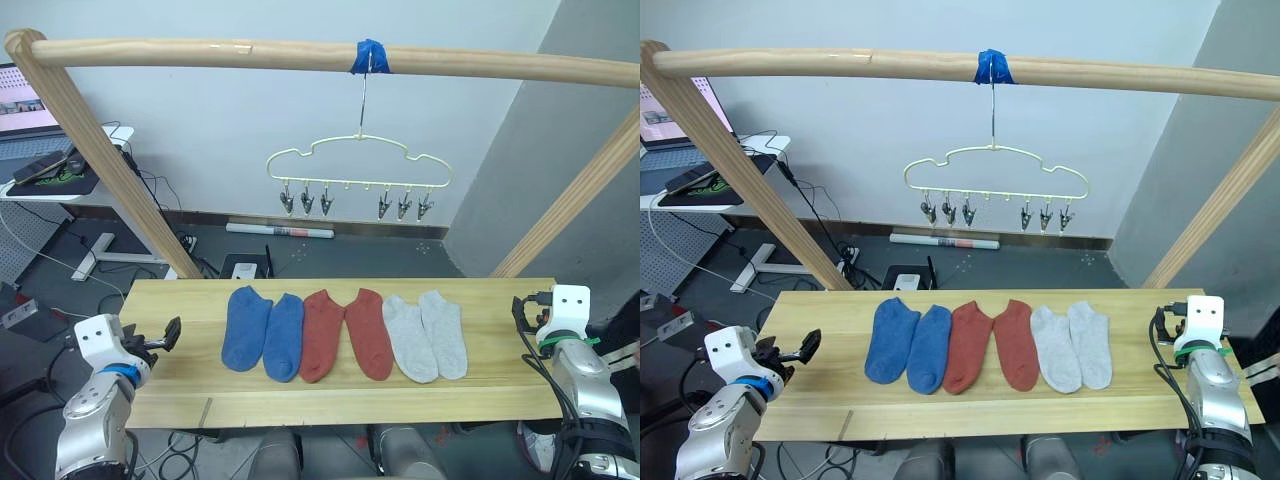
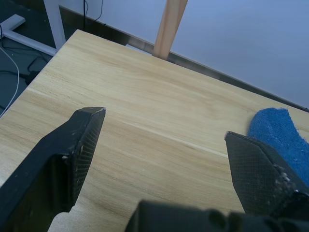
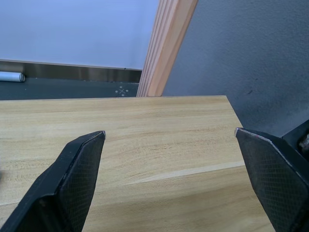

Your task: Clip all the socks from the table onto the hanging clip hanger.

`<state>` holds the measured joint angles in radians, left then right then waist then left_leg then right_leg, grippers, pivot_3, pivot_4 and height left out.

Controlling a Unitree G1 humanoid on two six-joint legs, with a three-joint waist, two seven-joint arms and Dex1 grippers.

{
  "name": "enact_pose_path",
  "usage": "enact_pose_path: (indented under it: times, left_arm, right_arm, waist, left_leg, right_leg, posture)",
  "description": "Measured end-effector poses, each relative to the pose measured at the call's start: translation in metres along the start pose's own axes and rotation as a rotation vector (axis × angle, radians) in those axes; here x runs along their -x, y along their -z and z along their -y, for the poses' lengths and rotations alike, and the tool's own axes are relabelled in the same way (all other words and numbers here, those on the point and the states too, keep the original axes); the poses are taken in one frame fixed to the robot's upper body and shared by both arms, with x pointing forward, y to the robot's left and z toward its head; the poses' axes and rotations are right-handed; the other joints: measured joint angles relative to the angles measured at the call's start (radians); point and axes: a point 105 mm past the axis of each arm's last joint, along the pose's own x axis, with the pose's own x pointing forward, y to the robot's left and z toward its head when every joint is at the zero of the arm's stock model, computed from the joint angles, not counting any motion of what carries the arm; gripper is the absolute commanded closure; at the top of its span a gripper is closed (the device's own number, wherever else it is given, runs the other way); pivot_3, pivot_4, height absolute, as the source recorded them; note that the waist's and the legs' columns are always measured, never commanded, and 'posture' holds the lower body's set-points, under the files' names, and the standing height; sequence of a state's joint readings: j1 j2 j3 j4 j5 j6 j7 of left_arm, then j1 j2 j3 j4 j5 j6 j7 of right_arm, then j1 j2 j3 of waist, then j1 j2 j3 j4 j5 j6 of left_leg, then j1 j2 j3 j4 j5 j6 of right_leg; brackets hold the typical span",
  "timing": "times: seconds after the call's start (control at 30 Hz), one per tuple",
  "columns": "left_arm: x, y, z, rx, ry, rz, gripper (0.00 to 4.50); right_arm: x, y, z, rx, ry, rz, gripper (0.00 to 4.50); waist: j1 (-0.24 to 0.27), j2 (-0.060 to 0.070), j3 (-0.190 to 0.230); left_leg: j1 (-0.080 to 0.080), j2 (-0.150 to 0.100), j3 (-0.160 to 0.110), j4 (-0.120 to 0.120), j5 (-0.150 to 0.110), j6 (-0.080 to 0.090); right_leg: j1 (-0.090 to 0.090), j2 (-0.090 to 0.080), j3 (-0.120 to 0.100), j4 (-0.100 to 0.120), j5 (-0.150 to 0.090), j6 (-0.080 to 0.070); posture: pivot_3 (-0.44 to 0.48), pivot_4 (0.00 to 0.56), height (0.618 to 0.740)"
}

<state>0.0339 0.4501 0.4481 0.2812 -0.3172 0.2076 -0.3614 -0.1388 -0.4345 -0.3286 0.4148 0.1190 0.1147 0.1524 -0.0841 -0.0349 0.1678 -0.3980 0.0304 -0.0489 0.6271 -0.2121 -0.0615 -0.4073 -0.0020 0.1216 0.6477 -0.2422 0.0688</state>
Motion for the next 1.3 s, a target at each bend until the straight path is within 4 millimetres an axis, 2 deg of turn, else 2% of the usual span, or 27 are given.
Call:
enact_pose_path:
  times: [0.2,0.3,0.43,0.6,0.8,0.87,0.97,1.03,1.23,1.3]
  left_arm:
    - [0.001,0.002,-0.01,-0.03,-0.087,-0.014,0.02]
    - [0.007,0.001,-0.014,-0.051,-0.068,-0.018,0.02]
    - [0.01,-0.022,-0.011,-0.005,-0.021,0.07,0.02]
    - [0.016,-0.048,0.006,-0.019,0.075,0.155,0.02]
    - [0.018,-0.062,0.016,-0.033,0.107,0.198,0.02]
    - [0.02,-0.079,0.036,-0.072,0.172,0.255,0.02]
    - [0.023,-0.114,0.074,-0.132,0.292,0.374,0.02]
    - [0.024,-0.129,0.092,-0.155,0.342,0.425,0.02]
    - [0.014,-0.152,0.142,-0.186,0.463,0.489,0.02]
    - [0.008,-0.155,0.148,-0.185,0.465,0.493,0.02]
  right_arm:
    - [0.0,0.001,-0.001,0.0,-0.015,-0.003,0.0]
    - [0.001,0.002,-0.005,0.003,-0.037,-0.005,0.0]
    - [0.003,0.002,-0.013,0.012,-0.098,-0.003,0.0]
    - [0.006,-0.007,-0.024,0.034,-0.196,0.03,0.0]
    - [0.011,-0.018,-0.031,0.064,-0.28,0.053,0.0]
    - [0.02,-0.032,-0.049,0.073,-0.415,0.08,0.0]
    - [0.04,-0.066,-0.088,0.071,-0.676,0.161,0.0]
    - [0.053,-0.084,-0.107,0.052,-0.802,0.2,0.0]
    - [0.086,-0.14,-0.165,0.042,-1.077,0.336,0.0]
    - [0.091,-0.146,-0.177,0.046,-1.117,0.345,0.0]
  waist:
    - [0.0,0.0,0.0]
    - [0.0,0.0,0.0]
    - [0.0,0.0,0.0]
    - [0.0,0.0,0.001]
    - [-0.001,0.0,0.003]
    - [-0.001,0.001,0.005]
    - [0.0,0.001,0.006]
    - [0.0,0.001,0.006]
    - [-0.003,0.001,0.008]
    - [-0.003,0.001,0.008]
  left_leg:
    - [0.0,0.0,0.0,0.0,0.0,0.0]
    - [0.0,0.0,0.0,0.0,0.0,0.0]
    - [0.0,0.0,0.0,0.0,0.0,0.0]
    - [0.0,0.0,0.0,0.0,0.0,0.0]
    - [0.0,0.0,0.0,0.001,0.0,0.0]
    - [0.0,0.0,0.0,0.001,0.0,0.0]
    - [0.001,0.0,0.0,0.001,0.0,0.0]
    - [0.001,0.0,-0.001,0.001,0.0,0.0]
    - [0.0,0.0,-0.001,0.001,0.0,0.0]
    - [-0.001,0.0,-0.001,0.001,0.0,0.0]
  right_leg:
    - [0.0,0.0,0.0,0.0,0.0,0.0]
    - [0.0,0.0,0.0,0.0,0.0,0.0]
    - [0.0,0.0,0.0,0.0,0.0,0.0]
    - [0.001,0.0,0.0,0.0,0.0,0.0]
    - [0.0,0.0,0.0,0.0,0.0,0.0]
    - [0.0,0.0,0.001,0.0,0.0,0.0]
    - [0.001,0.0,0.0,0.0,0.0,0.0]
    - [0.001,0.0,0.0,0.0,0.0,0.0]
    - [0.001,0.001,0.0,-0.001,0.0,0.0]
    - [0.0,0.001,-0.001,-0.001,0.001,0.002]
  posture:
    - [-0.003,0.129,0.74]
    - [-0.004,0.14,0.74]
    - [-0.009,0.147,0.74]
    - [-0.016,0.152,0.74]
    - [-0.04,0.169,0.74]
    - [-0.044,0.172,0.74]
    - [-0.048,0.172,0.74]
    - [-0.056,0.171,0.74]
    - [-0.076,0.17,0.74]
    - [-0.08,0.173,0.74]
